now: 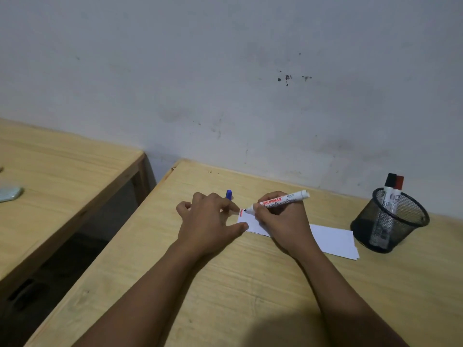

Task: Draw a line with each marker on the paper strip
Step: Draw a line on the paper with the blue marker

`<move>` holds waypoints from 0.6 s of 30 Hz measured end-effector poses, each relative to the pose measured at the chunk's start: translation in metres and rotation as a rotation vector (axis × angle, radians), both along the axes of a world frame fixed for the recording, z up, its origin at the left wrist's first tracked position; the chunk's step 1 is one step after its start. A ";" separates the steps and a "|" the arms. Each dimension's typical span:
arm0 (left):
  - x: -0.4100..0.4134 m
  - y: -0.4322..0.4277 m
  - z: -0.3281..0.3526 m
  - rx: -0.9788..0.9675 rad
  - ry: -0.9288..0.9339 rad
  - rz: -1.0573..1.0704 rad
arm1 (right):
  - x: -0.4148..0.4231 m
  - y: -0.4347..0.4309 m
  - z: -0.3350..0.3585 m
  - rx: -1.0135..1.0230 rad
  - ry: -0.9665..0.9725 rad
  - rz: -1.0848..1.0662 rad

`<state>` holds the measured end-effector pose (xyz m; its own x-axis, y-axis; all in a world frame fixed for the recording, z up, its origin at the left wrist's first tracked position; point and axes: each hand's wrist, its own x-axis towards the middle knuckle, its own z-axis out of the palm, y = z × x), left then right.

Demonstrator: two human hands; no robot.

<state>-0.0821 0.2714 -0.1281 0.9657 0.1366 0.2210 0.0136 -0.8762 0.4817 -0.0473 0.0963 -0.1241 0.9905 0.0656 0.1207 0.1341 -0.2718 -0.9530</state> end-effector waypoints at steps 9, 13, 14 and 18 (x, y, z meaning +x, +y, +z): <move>-0.002 -0.001 0.004 -0.010 0.049 0.007 | 0.002 0.002 -0.002 -0.039 -0.024 0.033; -0.004 -0.001 0.006 -0.025 0.049 0.012 | 0.002 0.003 0.000 -0.063 -0.036 0.044; -0.004 -0.001 0.006 -0.027 0.050 0.013 | 0.002 0.003 -0.001 -0.066 -0.040 0.043; -0.004 -0.001 0.007 -0.029 0.044 0.018 | 0.002 0.004 -0.002 -0.086 -0.060 0.039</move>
<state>-0.0859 0.2706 -0.1212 0.9717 0.1600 0.1739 0.0513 -0.8613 0.5056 -0.0454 0.1007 -0.1259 0.9782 0.1161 0.1720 0.2021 -0.3461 -0.9162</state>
